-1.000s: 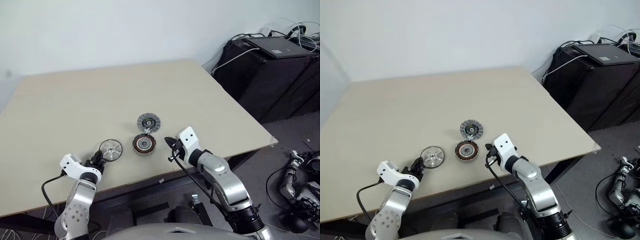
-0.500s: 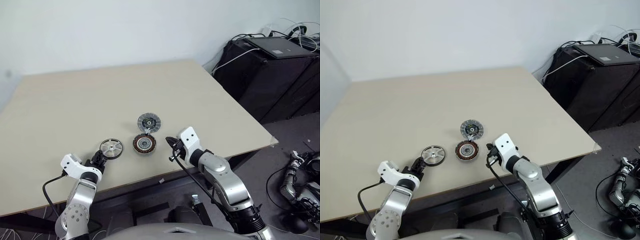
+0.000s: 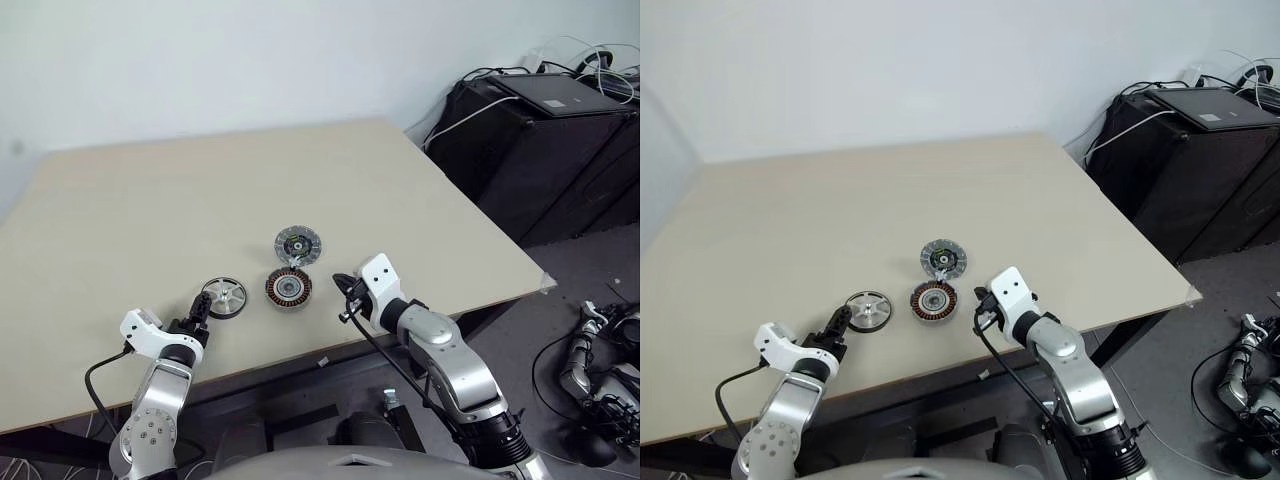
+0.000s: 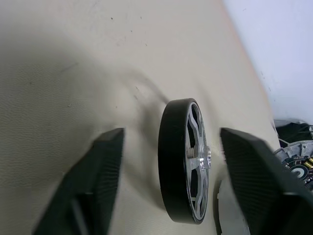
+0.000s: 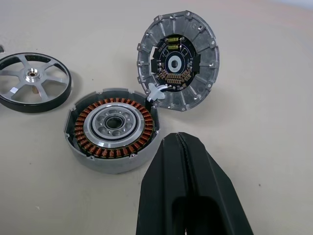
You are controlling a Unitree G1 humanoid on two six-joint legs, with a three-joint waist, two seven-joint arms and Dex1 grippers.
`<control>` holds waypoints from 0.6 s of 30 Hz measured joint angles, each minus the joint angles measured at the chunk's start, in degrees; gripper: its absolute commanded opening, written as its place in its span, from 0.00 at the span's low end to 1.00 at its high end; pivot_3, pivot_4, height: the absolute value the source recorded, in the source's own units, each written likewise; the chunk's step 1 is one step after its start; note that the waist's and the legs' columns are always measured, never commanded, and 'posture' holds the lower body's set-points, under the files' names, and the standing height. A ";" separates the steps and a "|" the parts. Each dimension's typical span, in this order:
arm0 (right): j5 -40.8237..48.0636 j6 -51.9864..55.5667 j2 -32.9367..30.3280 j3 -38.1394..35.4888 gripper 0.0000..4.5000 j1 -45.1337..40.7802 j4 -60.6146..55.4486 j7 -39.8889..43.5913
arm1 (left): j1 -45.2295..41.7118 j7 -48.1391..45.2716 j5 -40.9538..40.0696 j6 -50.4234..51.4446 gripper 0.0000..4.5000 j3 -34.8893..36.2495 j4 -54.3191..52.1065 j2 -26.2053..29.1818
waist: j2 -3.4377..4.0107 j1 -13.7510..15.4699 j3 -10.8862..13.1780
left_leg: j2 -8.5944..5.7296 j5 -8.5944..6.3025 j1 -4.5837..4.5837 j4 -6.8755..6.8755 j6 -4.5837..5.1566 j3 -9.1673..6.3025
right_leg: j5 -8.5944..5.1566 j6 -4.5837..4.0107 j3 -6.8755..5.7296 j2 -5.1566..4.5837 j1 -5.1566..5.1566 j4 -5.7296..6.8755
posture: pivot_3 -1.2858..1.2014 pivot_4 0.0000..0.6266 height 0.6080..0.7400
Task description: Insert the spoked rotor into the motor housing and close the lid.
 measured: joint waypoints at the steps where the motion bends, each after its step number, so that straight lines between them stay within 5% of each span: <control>1: 0.00 0.00 0.00 0.00 0.00 0.00 0.00 0.00 | -0.01 -0.11 -0.06 0.04 0.72 -0.02 0.00 0.00 | 0.00 0.00 0.00 | 0.00 0.00 0.00 0.00 0.00 0.00 | 0.00 0.00 0.00 0.00 0.00 0.00 | 0.52 0.00 1.00; 13: -0.01 0.00 -0.38 -0.03 0.00 0.00 -0.14 -0.10 | -1.53 -1.37 -4.09 3.55 0.72 -0.49 2.81 -0.03 | -0.02 0.00 0.01 | -0.01 0.02 0.00 0.01 0.03 -0.01 | 0.00 0.00 0.00 0.00 0.01 0.00 | 0.52 0.00 1.00; 18: -0.01 0.00 -0.62 -0.58 0.00 0.02 -0.26 -0.44 | -1.73 -1.59 -4.13 3.66 0.45 -0.42 3.77 -0.07 | -0.03 -0.02 0.01 | -0.01 0.02 0.00 0.01 0.04 -0.01 | 0.00 0.00 0.00 0.00 0.01 0.00 | 0.52 0.00 1.00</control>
